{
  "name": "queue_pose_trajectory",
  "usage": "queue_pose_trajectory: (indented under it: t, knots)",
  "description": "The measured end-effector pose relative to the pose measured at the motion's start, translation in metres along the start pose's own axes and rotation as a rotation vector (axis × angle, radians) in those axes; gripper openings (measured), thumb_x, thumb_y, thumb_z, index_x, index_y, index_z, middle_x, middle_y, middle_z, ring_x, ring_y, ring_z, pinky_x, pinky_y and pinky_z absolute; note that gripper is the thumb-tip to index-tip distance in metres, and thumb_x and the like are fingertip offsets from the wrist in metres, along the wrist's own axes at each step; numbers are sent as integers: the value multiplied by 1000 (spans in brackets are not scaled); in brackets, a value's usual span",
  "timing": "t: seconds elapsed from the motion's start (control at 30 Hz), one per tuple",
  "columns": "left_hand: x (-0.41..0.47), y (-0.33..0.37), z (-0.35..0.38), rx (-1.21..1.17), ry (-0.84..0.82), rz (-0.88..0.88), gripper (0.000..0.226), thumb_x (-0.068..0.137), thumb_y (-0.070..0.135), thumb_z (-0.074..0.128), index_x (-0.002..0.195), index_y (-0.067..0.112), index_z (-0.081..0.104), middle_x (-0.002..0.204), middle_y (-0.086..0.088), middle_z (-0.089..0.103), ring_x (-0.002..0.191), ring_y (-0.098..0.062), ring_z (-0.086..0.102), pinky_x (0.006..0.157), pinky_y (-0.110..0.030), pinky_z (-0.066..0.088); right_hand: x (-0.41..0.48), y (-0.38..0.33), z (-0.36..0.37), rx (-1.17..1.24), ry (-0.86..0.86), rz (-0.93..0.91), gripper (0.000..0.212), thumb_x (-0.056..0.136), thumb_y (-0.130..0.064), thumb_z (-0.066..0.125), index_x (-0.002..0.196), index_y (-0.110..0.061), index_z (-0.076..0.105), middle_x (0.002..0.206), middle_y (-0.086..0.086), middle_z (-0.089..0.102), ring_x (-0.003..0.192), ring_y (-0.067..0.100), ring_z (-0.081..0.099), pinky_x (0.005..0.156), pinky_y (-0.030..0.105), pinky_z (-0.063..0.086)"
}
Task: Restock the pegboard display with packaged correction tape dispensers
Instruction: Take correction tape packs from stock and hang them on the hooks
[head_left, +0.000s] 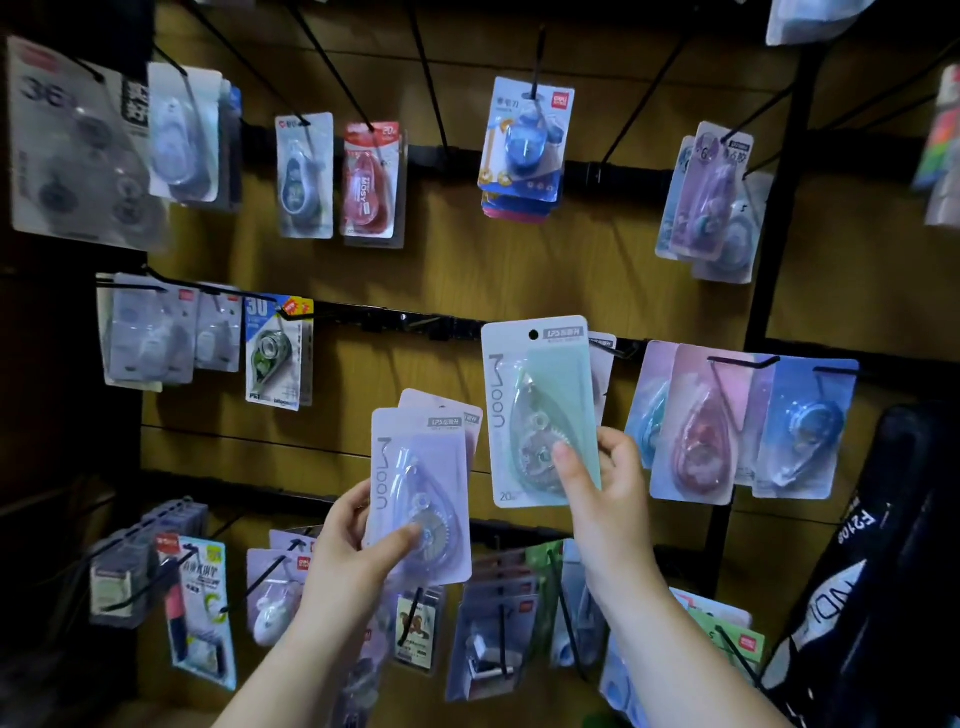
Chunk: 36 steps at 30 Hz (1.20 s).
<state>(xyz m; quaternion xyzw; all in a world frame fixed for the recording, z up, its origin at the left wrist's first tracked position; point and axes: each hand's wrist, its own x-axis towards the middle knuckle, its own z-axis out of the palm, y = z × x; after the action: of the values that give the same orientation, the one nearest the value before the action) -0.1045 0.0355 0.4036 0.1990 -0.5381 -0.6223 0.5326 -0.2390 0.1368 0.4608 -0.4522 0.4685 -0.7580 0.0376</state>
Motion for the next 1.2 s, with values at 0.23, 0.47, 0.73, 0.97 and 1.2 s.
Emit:
queue_pose_trajectory:
  t: [0.23,0.47,0.73,0.97,1.2]
  knots:
    - [-1,2,-7,-33,7,-4,45,78,-3,62,111,23,45,99,0,62,93,-22,61,68,-33,50,6,1,8,-44,-24,35,20,87,-17,56,80,-30,42,87,-14,55,78,0,55,55,-1,44]
    - [1,2,-14,-34,30,13,44,78,-3,62,109,24,47,99,-1,64,93,-23,62,71,-33,50,8,2,13,-15,-25,42,19,87,-18,56,81,-30,44,85,-13,58,78,1,57,54,1,45]
    - [-1,6,-18,-16,42,29,47,77,-5,61,112,22,47,102,-3,63,98,-28,61,83,-43,49,19,-4,6,-94,-44,13,21,87,-16,57,79,-29,43,84,-13,57,77,2,58,55,5,48]
    - [-2,11,-27,-36,51,31,47,77,-5,60,115,20,46,97,0,63,94,-26,62,78,-42,50,18,-7,2,-92,-79,64,20,88,-12,54,80,-27,43,86,-10,56,73,9,59,37,14,47]
    - [-4,13,-24,-42,35,23,45,78,-5,60,112,22,46,99,0,63,102,-32,60,92,-52,47,11,-6,2,-52,-101,48,18,88,-14,56,80,-26,45,85,-10,59,77,5,59,50,7,48]
